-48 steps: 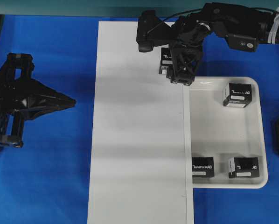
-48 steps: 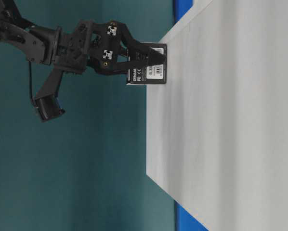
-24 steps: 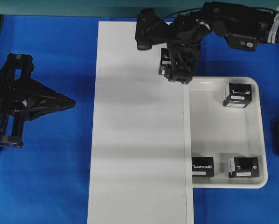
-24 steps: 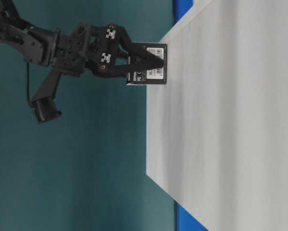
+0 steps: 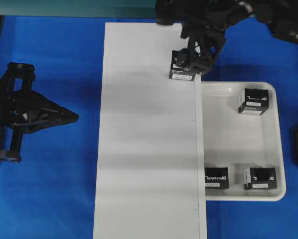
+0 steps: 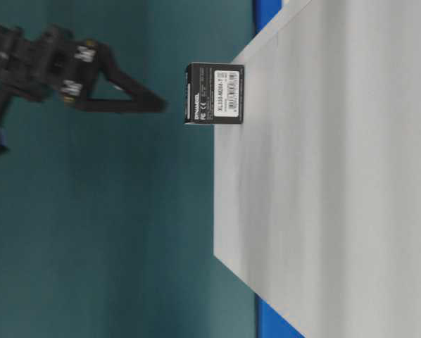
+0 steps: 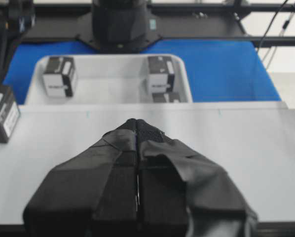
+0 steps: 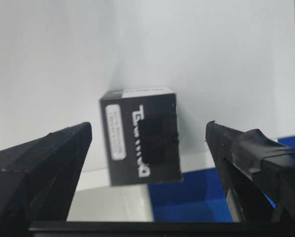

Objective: Place the box from the white plastic tray onto the white base.

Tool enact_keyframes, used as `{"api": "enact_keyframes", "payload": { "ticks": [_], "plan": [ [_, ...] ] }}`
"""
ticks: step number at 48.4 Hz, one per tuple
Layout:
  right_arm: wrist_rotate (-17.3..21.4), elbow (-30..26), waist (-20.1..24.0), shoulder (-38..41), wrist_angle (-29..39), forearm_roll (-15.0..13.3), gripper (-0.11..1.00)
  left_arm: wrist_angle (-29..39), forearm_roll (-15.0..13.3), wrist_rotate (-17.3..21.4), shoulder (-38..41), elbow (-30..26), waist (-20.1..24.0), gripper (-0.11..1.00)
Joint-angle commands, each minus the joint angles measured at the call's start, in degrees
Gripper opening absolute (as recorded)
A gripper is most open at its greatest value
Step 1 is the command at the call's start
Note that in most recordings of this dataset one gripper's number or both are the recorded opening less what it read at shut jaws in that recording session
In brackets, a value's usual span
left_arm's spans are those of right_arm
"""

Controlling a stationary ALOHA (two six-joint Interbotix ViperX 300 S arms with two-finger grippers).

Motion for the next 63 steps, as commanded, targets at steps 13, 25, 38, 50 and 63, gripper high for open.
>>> {"api": "enact_keyframes", "payload": {
  "ticks": [13, 25, 38, 50, 63],
  "plan": [
    [5.1, 2.3, 1.2, -11.0, -4.2, 2.2, 0.99, -0.3, 0.1, 0.0, -0.2, -1.5, 0.4, -0.07],
    [6.4, 10.0, 2.1, -19.4, -12.4, 4.7, 0.99, -0.3, 0.1, 0.0, -0.2, -1.3, 0.4, -0.07],
    [6.6, 18.1, 4.2, -27.7, -17.7, 4.8, 0.99, -0.4, 0.1, 0.2, -0.7, -1.0, 1.1, -0.07],
    [8.0, 24.1, 6.9, -34.5, -22.1, 4.8, 0.99, -0.3, 0.1, 0.4, -1.1, -1.0, 2.7, -0.07],
    [12.5, 32.0, 10.5, -41.9, -29.6, 4.8, 0.99, 0.1, 0.1, 0.5, -0.9, -1.0, 2.7, -0.07]
  ]
}}
